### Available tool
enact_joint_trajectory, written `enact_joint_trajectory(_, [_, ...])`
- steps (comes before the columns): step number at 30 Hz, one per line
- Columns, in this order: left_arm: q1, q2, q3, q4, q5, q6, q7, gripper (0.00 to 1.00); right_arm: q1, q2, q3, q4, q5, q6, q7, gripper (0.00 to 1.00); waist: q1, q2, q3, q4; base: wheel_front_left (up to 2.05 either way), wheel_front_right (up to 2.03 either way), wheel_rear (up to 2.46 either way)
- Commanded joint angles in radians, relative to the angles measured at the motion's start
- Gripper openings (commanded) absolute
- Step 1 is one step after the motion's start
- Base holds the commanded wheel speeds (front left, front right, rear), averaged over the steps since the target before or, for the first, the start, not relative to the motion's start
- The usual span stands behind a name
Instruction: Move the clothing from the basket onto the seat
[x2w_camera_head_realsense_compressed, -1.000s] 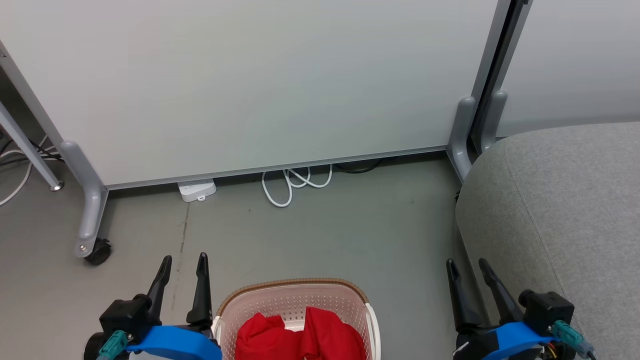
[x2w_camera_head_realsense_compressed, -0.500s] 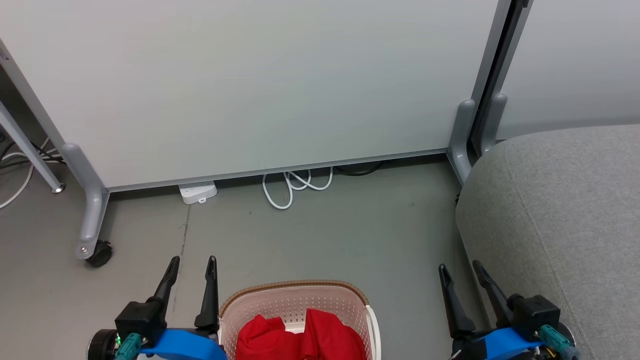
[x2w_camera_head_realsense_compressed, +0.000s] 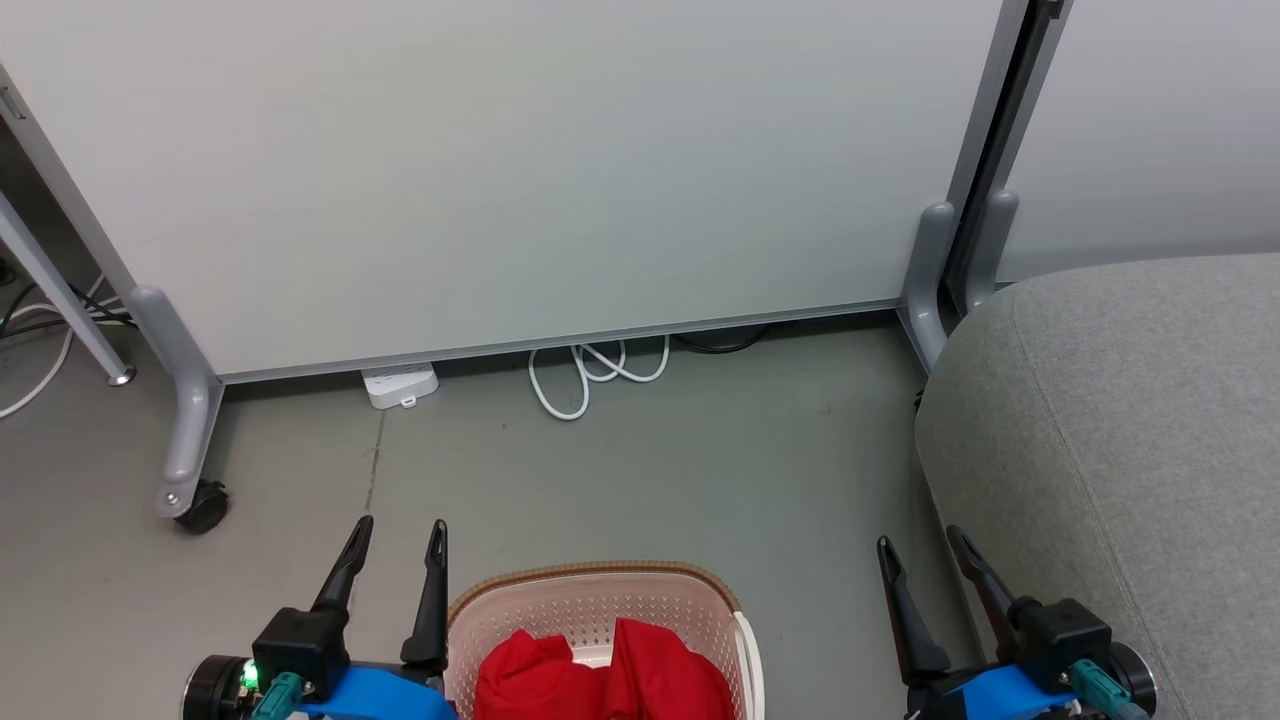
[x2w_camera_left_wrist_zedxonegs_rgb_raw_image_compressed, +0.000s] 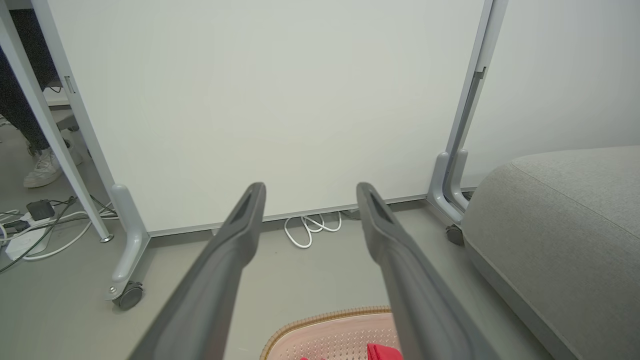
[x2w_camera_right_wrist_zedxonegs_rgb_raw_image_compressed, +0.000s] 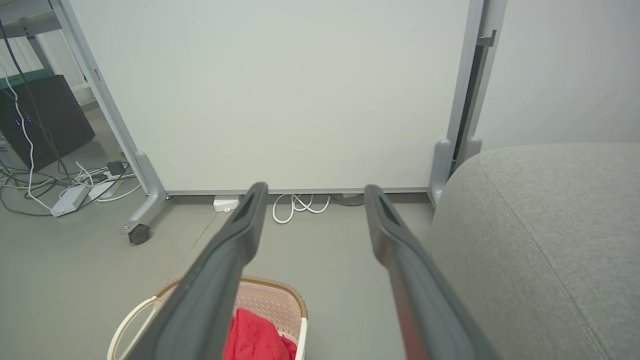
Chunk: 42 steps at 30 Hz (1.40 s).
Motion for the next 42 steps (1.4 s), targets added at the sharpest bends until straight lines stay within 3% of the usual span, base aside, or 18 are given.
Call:
enact_joint_trajectory(1, [0.000, 0.006, 0.002, 0.002, 0.005, -0.001, -0.004, 1.00, 0.007, -0.002, -0.001, 0.002, -0.004, 0.000, -0.006, 1.00, 0.0001, -0.0001, 0.000, 0.000, 0.00, 0.00, 0.00])
enact_joint_trajectory(14, [-0.013, 0.005, 0.009, 0.016, 0.009, -0.011, -0.004, 1.00, 0.000, -0.002, 0.009, 0.001, 0.006, 0.000, -0.006, 1.00, 0.0001, -0.0001, 0.016, -0.003, 0.00, 0.00, 0.00])
enact_joint_trajectory(21, [-0.116, 0.019, -0.028, 0.081, 0.053, -0.056, -0.004, 1.00, -0.052, -0.002, 0.012, -0.016, -0.007, 0.000, -0.006, 1.00, 0.0001, -0.0001, 0.110, -0.033, 0.00, 0.00, 0.00])
enact_joint_trajectory(32, [-0.418, 0.110, -0.202, 0.297, 0.120, -0.091, -0.004, 1.00, -0.209, -0.002, 0.014, -0.068, -0.023, 0.000, -0.006, 1.00, 0.0001, -0.0001, 0.412, -0.102, 0.00, 0.00, 0.00])
enact_joint_trajectory(42, [-0.661, 0.202, -0.472, 0.560, 0.104, -0.091, -0.004, 1.00, -0.365, -0.001, 0.041, -0.118, -0.034, 0.000, -0.006, 1.00, 0.0001, -0.0001, 0.664, -0.153, 0.00, 0.00, 0.00])
